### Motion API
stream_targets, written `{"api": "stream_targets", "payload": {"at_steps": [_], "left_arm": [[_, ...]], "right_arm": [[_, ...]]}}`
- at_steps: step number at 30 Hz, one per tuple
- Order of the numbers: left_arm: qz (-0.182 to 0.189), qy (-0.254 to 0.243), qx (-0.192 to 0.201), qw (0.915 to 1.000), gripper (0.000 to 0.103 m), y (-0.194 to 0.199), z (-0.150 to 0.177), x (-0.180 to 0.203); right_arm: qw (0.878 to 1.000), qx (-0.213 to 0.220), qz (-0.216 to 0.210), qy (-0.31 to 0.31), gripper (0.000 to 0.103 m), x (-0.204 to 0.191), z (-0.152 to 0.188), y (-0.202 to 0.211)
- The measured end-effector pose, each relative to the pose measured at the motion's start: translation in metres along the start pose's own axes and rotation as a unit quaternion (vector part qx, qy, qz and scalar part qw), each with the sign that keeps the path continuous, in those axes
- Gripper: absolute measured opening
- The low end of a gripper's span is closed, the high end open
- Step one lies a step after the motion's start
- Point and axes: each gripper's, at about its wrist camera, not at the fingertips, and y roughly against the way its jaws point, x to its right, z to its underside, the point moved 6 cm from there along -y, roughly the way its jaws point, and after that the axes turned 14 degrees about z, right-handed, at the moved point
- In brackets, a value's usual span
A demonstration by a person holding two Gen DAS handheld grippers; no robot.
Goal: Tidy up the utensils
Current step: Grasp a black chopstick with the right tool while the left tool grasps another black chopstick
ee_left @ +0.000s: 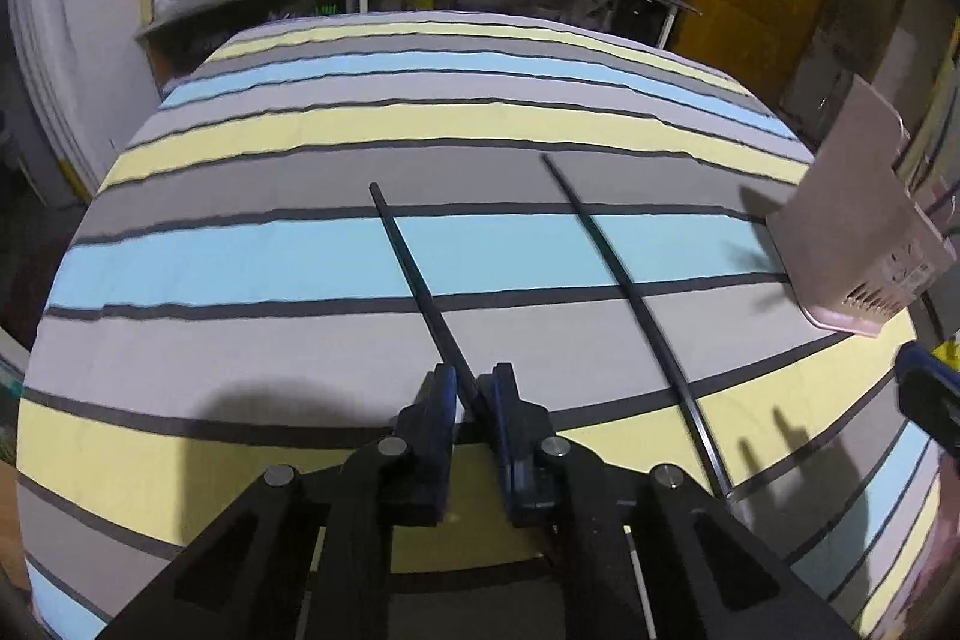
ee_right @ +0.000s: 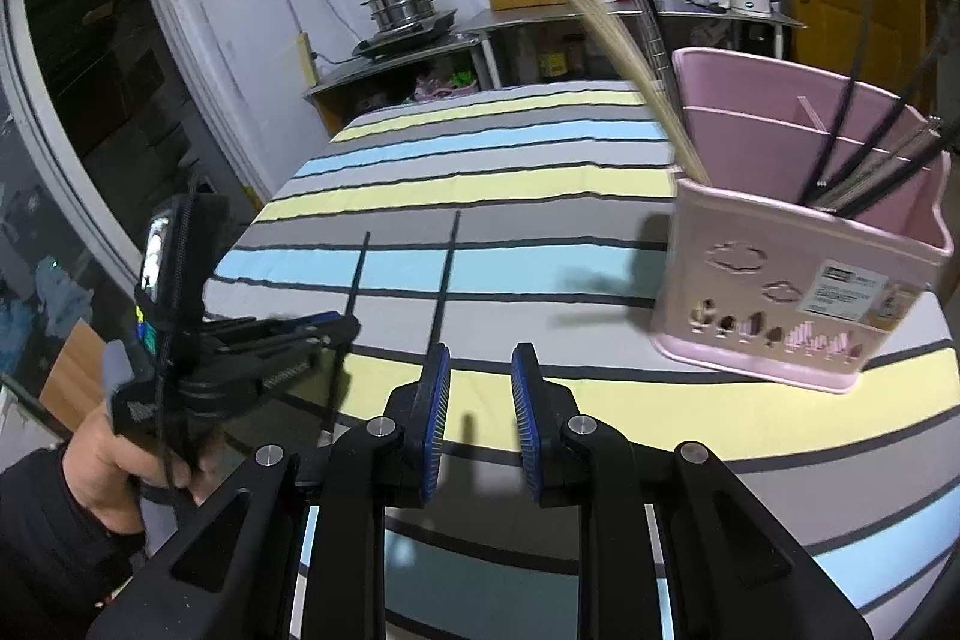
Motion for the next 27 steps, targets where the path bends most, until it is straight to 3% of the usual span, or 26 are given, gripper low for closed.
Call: {"api": "stream_targets", "payload": {"at_steps": [10,27], "left_arm": [[0.041,0.071,0.008,0.9966,0.012,-0.001,-0.02,-0.033],[0.041,0.069,0.021,0.9965,0.012,-0.018,-0.044,-0.043]], "right_arm": [[0.999,-0.028,-0.013,0.04,0.022,-0.04,-0.012,-0.049],[0.995,-0.076,0.01,0.065,0.022,-0.065,-0.032,-0.134]]}}
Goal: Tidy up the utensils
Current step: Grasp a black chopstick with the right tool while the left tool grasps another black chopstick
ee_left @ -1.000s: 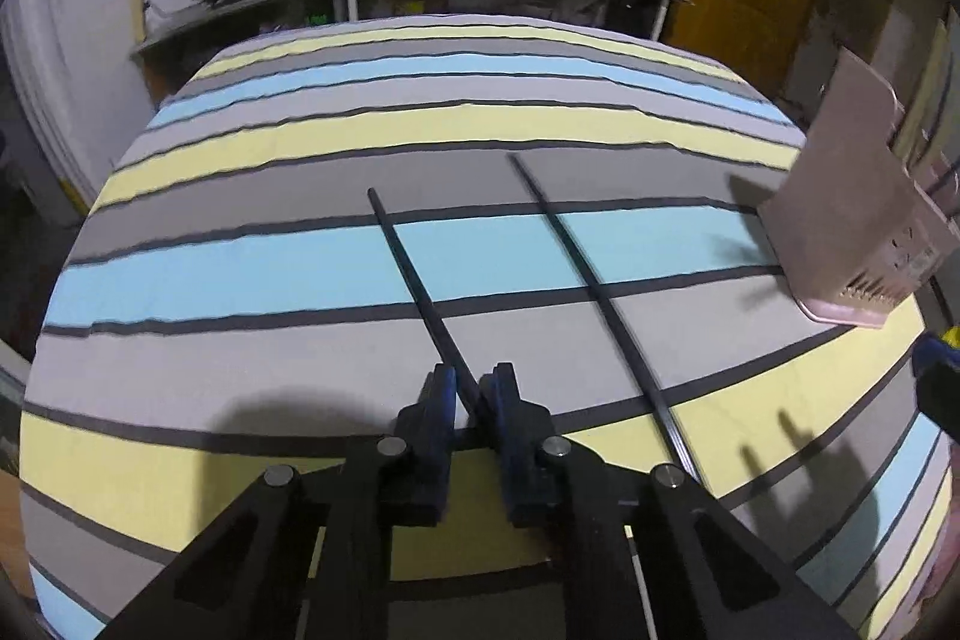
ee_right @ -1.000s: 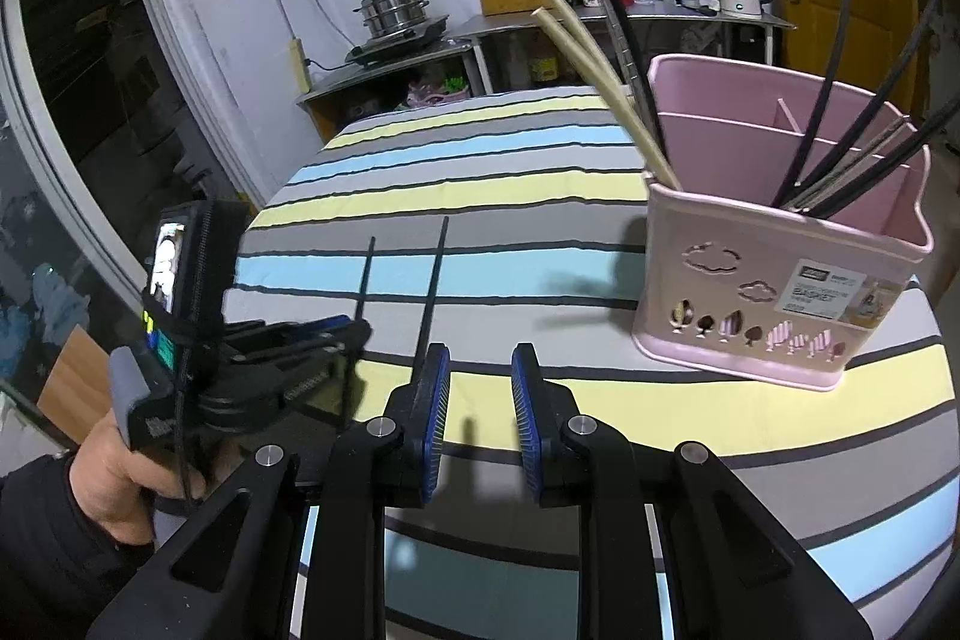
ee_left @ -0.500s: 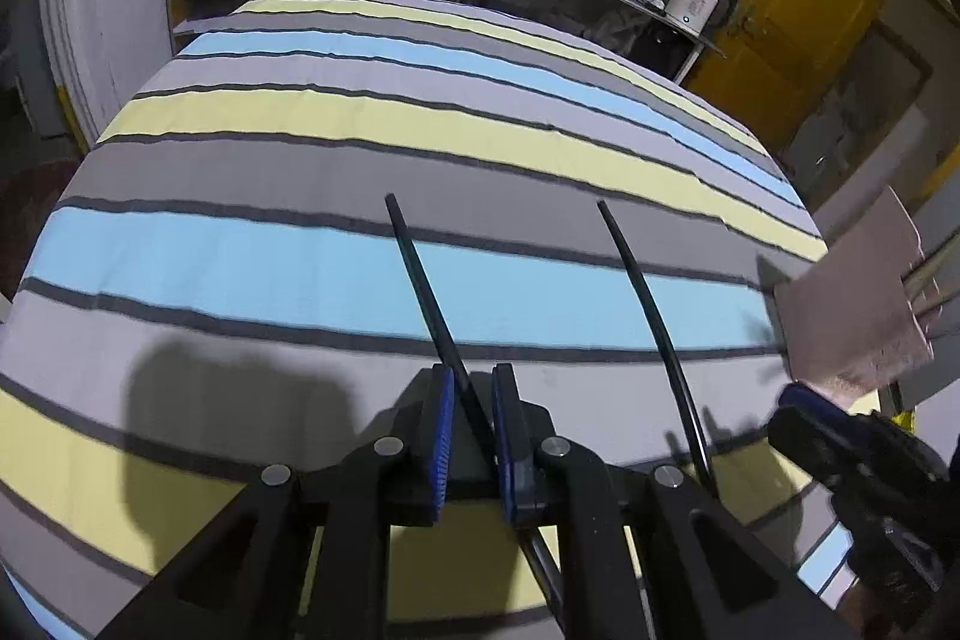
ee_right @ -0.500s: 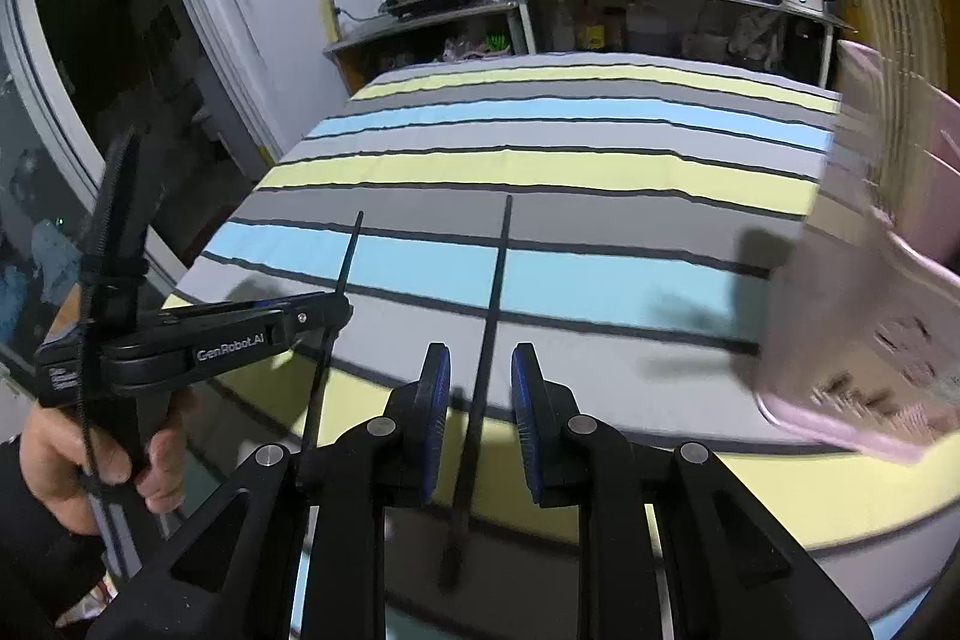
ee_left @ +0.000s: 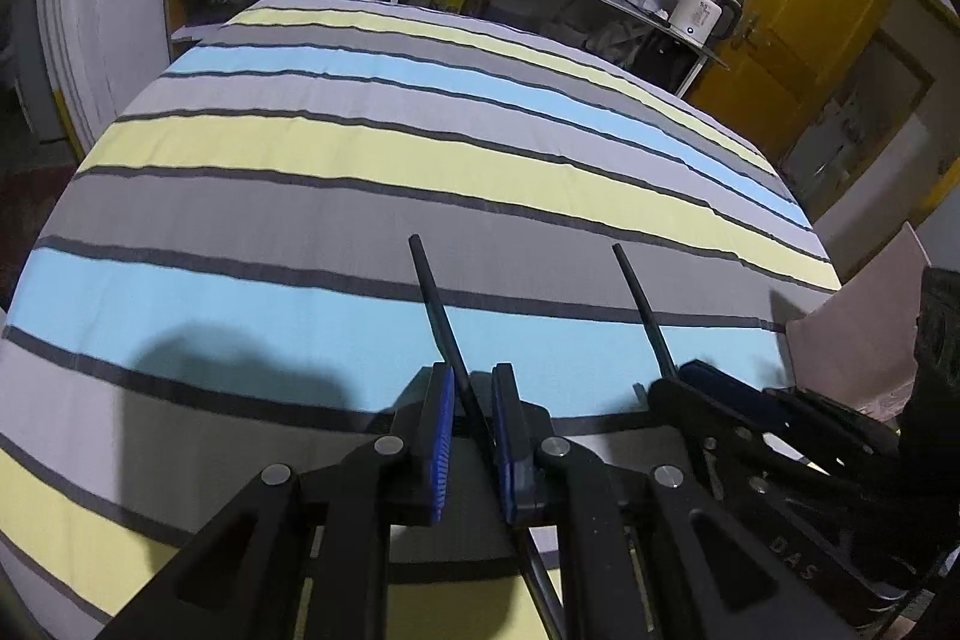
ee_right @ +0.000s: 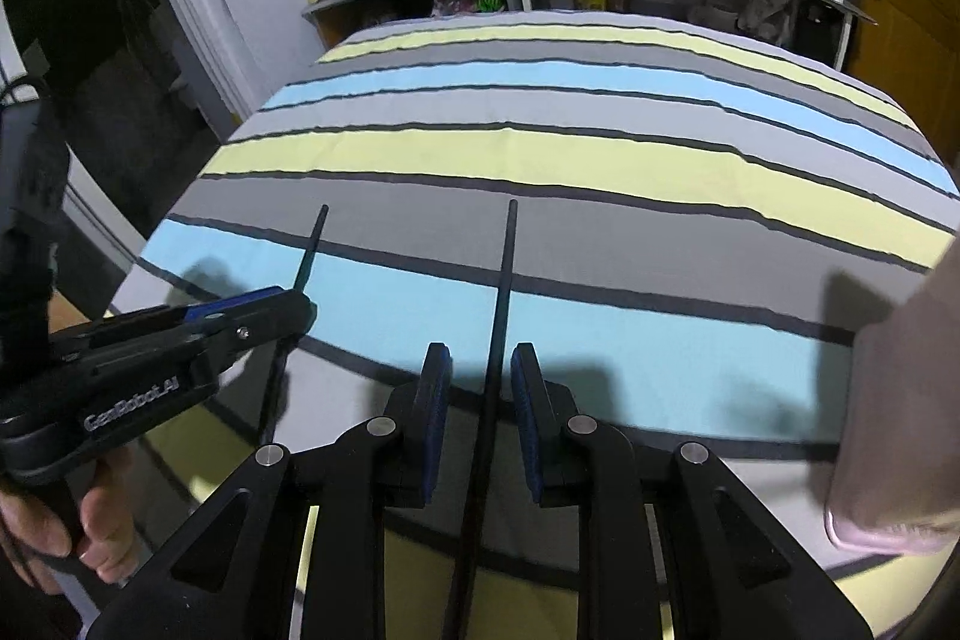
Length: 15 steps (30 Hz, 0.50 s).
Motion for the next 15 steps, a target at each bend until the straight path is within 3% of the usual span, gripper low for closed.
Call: {"api": "stream_targets", "payload": {"at_steps": [5,8,15], "left_arm": [[-0.025,-0.019,0.0,0.9995,0.012,-0.001,0.0033,0.0054],[-0.03,-0.02,-0.005,0.9993,0.012,-0.0009,0.0036,0.0063],[-0.011,-0.002,-0.014,0.9998,0.008,0.0033,0.0036,0.0046]], "right_arm": [[1.0,0.007,0.015,0.015,0.021,-0.003,-0.0039,-0.0026],[0.999,0.007,0.031,0.024,0.009,-0.0025,-0.0048,-0.0031],[1.0,0.005,0.016,0.01,0.006,0.0043,-0.0064,0.0062]]}}
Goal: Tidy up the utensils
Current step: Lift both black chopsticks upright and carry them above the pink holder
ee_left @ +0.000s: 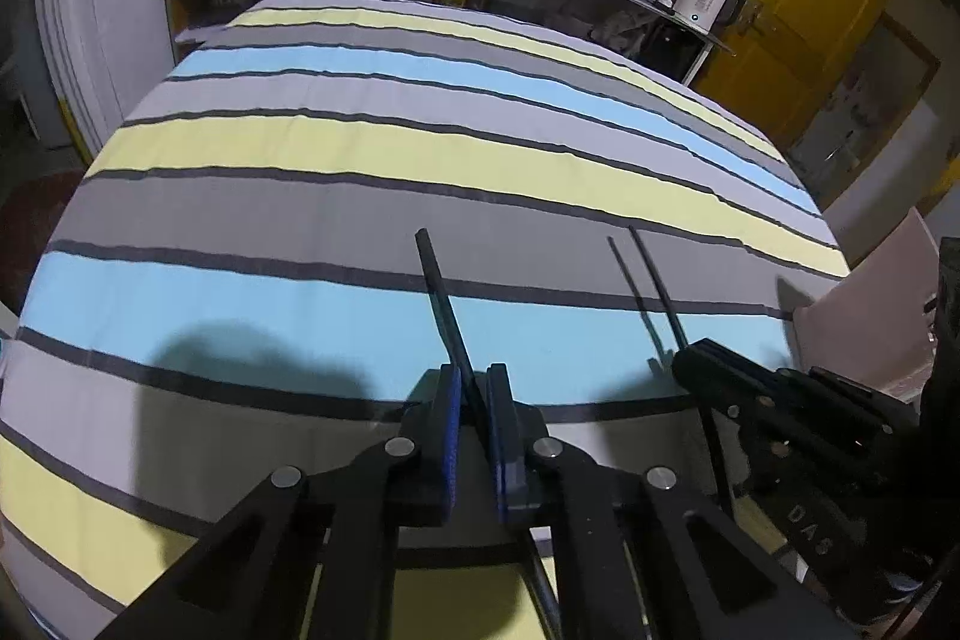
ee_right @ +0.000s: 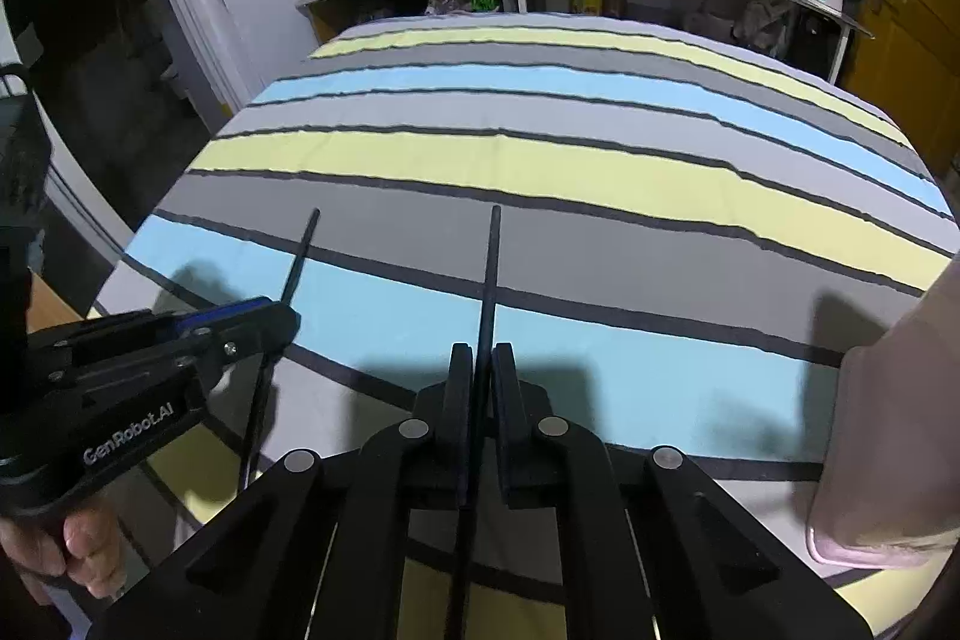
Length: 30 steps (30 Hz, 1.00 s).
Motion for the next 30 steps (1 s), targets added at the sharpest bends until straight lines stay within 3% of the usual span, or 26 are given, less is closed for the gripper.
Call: {"api": "stream_targets", "payload": {"at_steps": [13,30], "left_arm": [[0.04,-0.023,0.043,0.998,0.005,0.064,-0.006,0.035],[0.079,-0.078,0.095,0.9892,0.005,0.146,-0.011,0.096]], "right_arm": [[0.998,0.061,-0.022,-0.015,0.005,0.004,-0.01,0.071],[0.991,0.126,-0.028,-0.038,0.005,0.022,-0.013,0.148]]}}
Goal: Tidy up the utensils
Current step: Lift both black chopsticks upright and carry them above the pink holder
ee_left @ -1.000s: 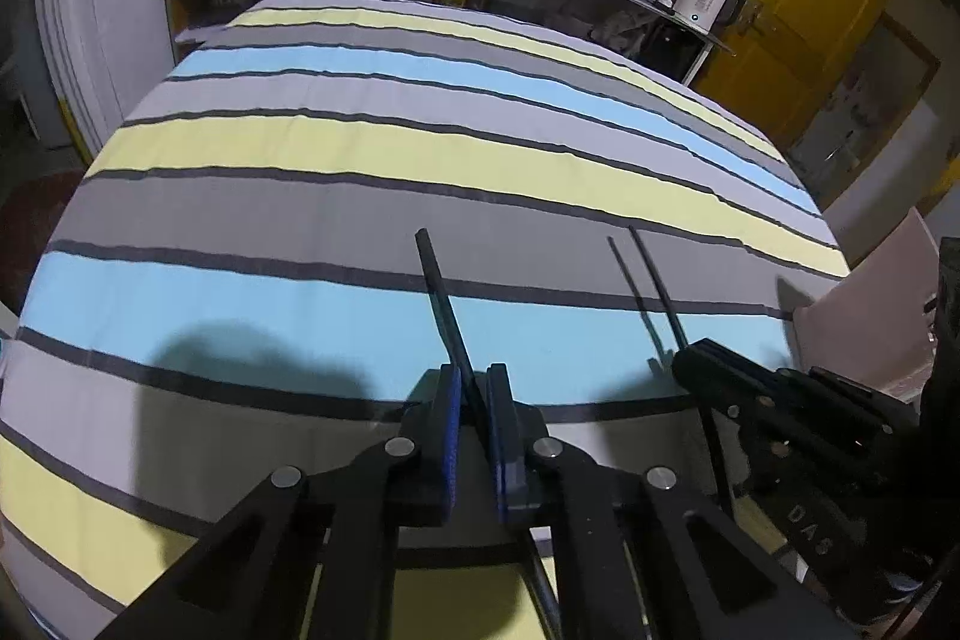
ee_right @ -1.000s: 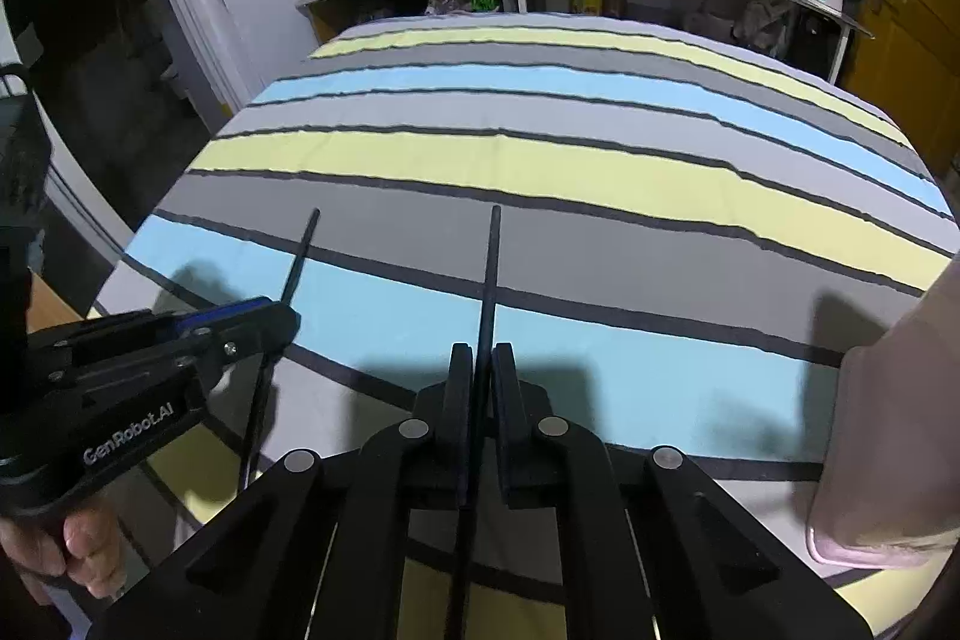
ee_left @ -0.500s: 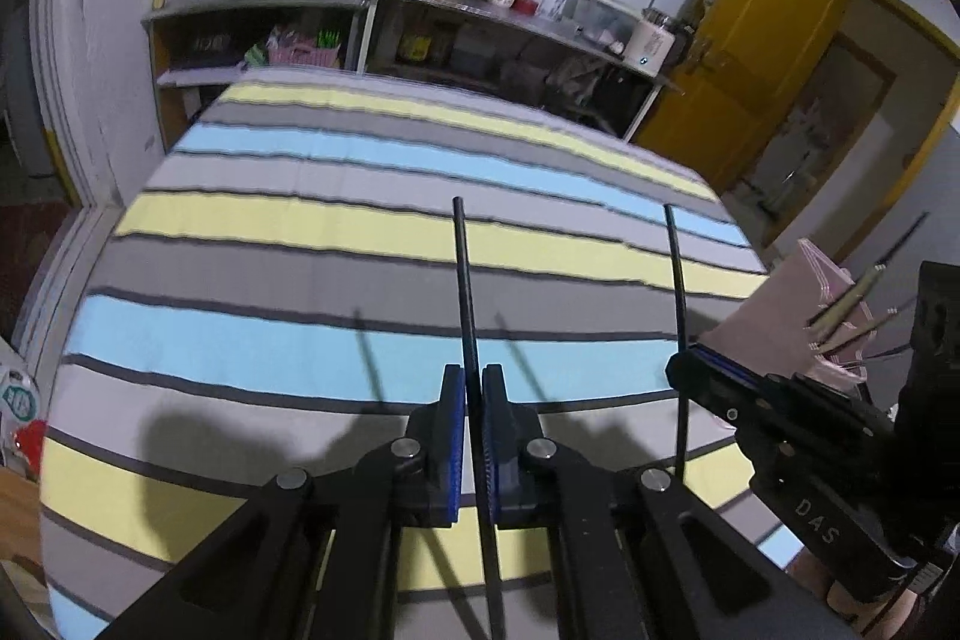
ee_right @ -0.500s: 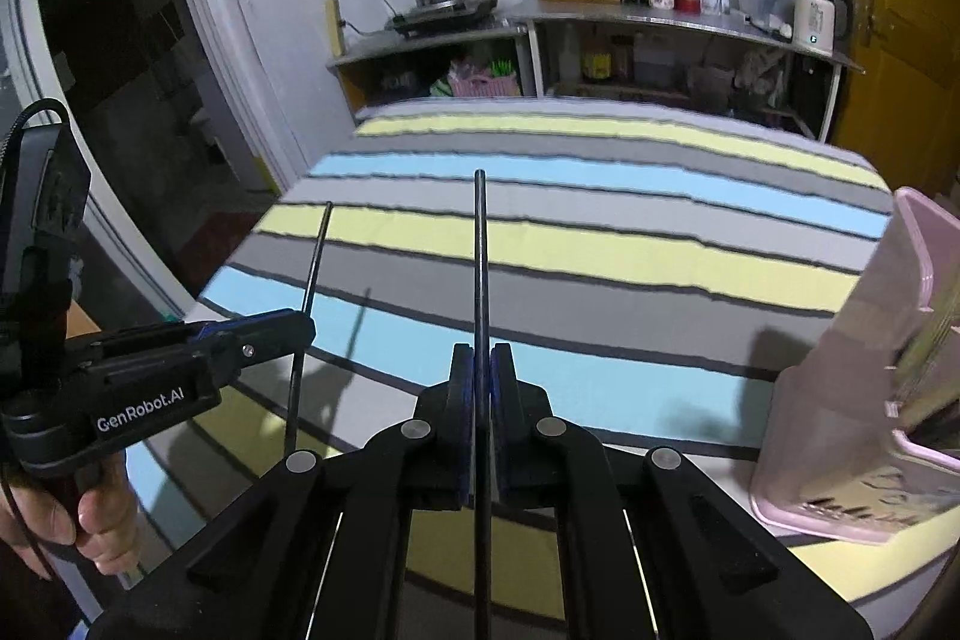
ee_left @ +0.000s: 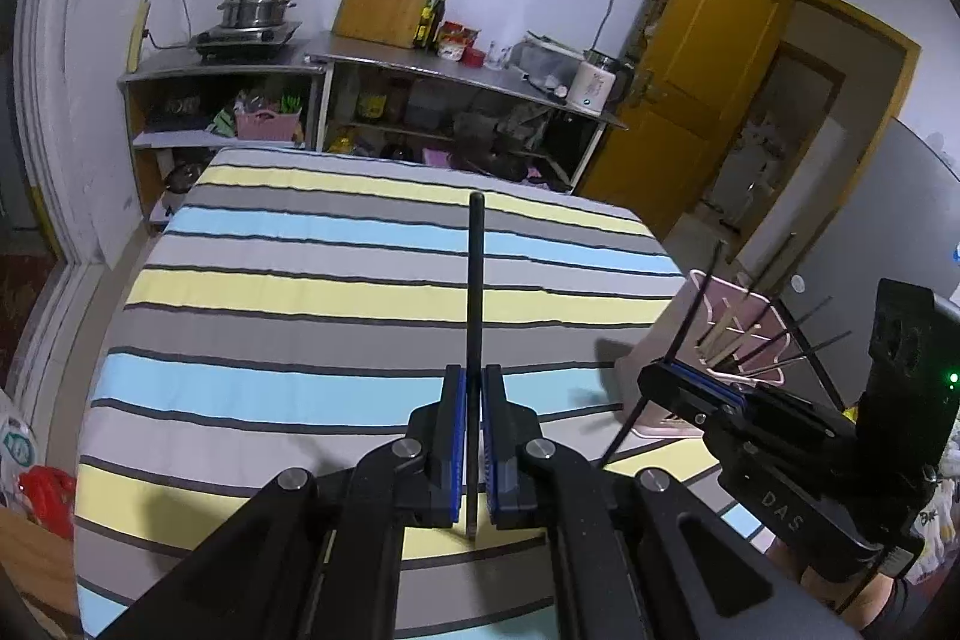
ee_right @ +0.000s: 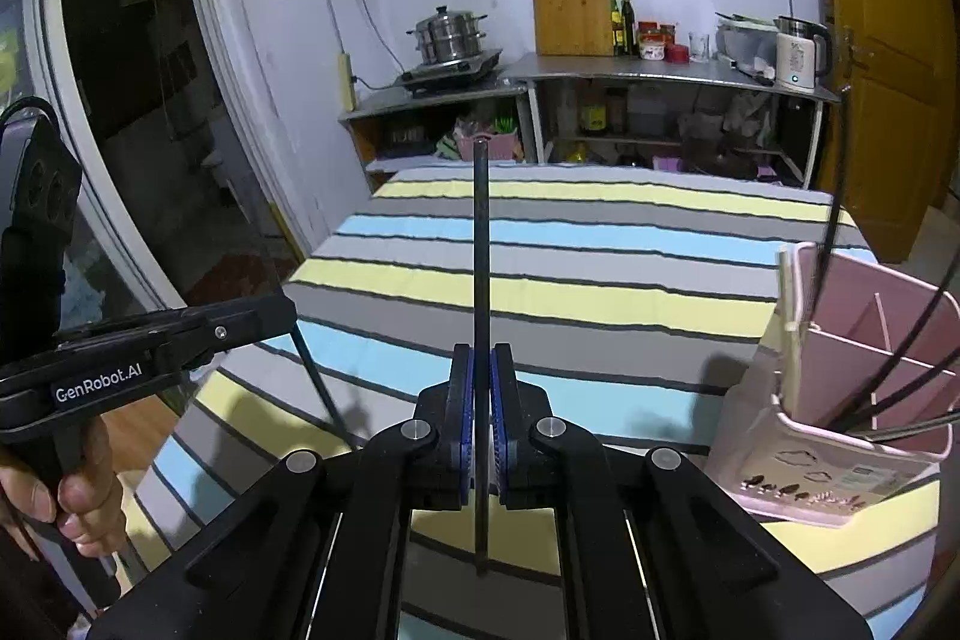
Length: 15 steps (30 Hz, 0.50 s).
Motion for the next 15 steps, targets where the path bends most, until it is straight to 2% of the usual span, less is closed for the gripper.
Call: {"api": "stream_targets", "payload": {"at_steps": [15], "left_arm": [[0.027,-0.026,-0.002,0.9993,0.005,0.011,0.001,0.033]], "right_arm": [[0.999,0.033,0.001,-0.029,0.005,0.022,-0.001,0.041]]}}
